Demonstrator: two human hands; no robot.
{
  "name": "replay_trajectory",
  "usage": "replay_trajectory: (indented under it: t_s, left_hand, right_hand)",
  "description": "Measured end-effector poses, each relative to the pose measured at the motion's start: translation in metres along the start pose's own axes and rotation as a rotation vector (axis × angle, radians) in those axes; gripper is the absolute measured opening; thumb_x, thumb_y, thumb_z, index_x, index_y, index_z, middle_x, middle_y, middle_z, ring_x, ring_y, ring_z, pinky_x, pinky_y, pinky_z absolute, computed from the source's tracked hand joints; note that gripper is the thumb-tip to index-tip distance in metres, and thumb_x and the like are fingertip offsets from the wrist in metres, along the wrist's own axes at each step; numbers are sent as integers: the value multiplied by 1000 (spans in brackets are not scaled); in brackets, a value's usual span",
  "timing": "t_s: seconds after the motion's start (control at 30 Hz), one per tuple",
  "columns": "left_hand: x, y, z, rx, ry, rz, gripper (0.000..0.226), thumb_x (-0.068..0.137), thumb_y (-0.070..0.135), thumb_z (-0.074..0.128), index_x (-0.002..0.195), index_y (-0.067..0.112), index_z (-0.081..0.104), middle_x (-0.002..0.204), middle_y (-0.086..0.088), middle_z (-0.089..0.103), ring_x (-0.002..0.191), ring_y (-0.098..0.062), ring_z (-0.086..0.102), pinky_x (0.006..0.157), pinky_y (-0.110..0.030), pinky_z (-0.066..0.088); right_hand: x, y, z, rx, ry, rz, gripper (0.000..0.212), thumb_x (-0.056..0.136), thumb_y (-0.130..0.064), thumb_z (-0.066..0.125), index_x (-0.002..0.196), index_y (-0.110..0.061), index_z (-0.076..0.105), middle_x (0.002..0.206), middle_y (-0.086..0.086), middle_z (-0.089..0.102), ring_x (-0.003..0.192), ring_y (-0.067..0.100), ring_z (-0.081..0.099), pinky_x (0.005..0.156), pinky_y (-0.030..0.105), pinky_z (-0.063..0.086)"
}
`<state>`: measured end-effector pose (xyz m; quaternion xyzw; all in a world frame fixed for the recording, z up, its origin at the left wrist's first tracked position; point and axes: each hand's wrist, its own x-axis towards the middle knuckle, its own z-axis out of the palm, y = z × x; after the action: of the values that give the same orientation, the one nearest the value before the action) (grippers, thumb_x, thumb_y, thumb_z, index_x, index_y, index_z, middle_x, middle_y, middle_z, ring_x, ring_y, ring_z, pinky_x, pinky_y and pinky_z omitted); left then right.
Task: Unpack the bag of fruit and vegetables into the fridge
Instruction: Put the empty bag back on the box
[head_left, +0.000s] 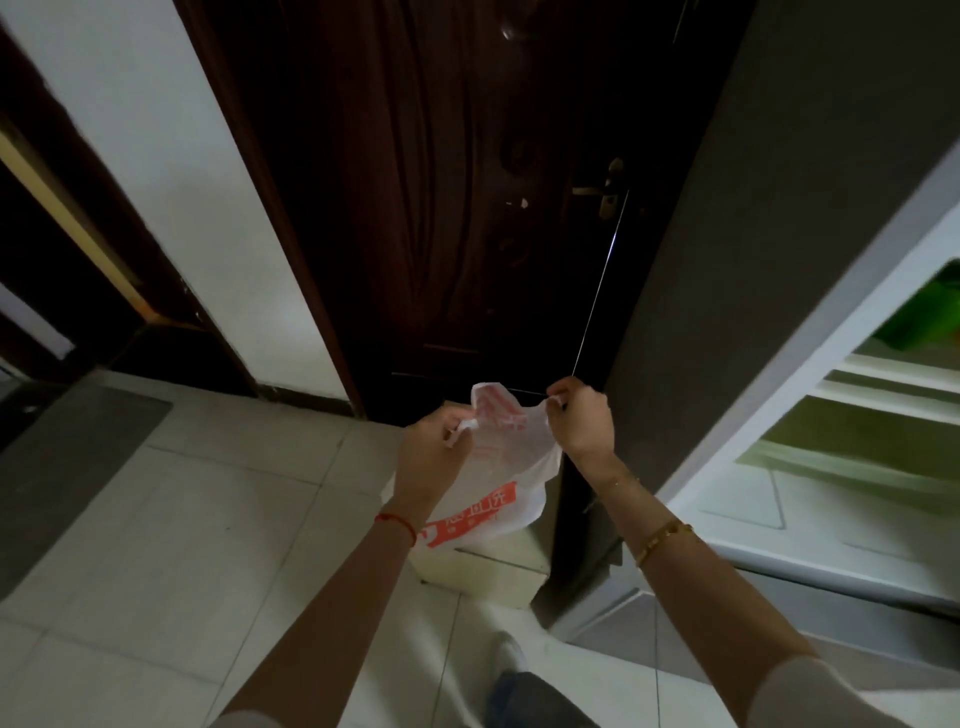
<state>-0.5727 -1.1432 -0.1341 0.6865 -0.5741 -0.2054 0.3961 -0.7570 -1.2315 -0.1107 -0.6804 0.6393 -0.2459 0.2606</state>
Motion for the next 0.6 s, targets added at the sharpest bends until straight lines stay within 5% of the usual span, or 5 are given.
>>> replay_trajectory:
  t_s: [0.1,0.27,0.47,0.6]
  left_hand:
    - [22,-10,14,64,-58,-17,14,88,15,60,99,20,69,83,6,68,67,-8,61,58,-14,42]
    - [46,-18,38,103,-146,-53,18,86,13,59,103,15,67,89,-2,69,74,-15,65,71,-28,53]
    - [56,-26,52,129,-232,-77,27,86,11,61,112,18,65,103,2,68,85,-8,62,75,-11,41]
    - [58,-32,57,157,-284,-106,28,87,14,59,114,18,63,108,1,68,98,-14,63,87,-24,49]
  right_hand:
    - [19,8,17,-92,-57,36,25,96,-10,49,116,-8,63,104,13,71,92,31,68,74,34,56]
    - [40,26,32,-186,-163,92,25,95,-10,48,116,-5,62,108,16,70,99,35,67,72,31,49]
    - [50,43,39,-180,-241,104,25,97,-15,50,119,-6,59,109,14,70,99,32,68,77,34,56]
    - [56,45,40,-227,-288,96,30,95,-21,54,123,-8,52,117,14,65,111,32,62,90,42,54]
